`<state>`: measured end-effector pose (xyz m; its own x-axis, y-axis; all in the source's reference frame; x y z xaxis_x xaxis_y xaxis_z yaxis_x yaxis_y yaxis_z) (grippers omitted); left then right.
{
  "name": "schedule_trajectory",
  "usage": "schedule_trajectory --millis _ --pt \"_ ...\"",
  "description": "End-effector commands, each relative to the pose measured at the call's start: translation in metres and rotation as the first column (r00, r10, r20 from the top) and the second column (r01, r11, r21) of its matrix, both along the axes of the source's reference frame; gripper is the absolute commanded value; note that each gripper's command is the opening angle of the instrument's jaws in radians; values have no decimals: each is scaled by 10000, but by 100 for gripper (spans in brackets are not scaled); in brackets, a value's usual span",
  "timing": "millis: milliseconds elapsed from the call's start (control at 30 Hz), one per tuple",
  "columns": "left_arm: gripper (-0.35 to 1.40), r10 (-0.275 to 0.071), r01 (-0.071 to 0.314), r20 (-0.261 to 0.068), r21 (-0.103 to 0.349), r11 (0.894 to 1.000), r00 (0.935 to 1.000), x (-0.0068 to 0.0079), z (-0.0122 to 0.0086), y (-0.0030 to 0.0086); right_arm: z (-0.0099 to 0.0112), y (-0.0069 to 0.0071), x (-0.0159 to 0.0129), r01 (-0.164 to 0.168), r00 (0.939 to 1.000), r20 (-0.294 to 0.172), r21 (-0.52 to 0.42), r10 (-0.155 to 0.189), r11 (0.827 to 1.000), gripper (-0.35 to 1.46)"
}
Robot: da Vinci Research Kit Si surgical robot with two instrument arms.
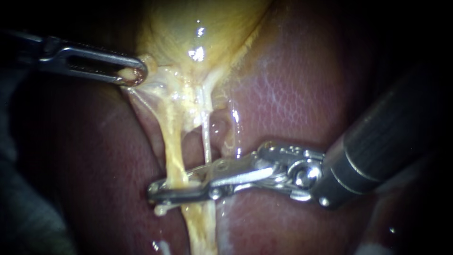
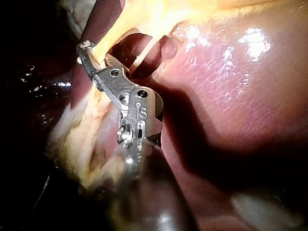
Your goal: Clipping second clip left tube
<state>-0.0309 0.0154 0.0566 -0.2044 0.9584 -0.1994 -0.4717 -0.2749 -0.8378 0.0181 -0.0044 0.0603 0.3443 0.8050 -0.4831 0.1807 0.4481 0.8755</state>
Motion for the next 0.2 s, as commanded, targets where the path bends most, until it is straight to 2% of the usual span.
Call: schedule_trajectory --millis 33,200 --pt "-35 -1 1 -2 0 10000 10000 0 0 0 0 0 0 4 10000 -5 -3 -4 10000 -35" --pt "-35 0 0 -2 0 10000 10000 0 1 1 1 -1 1 8 10000 -5 -12 -8 10000 -35"
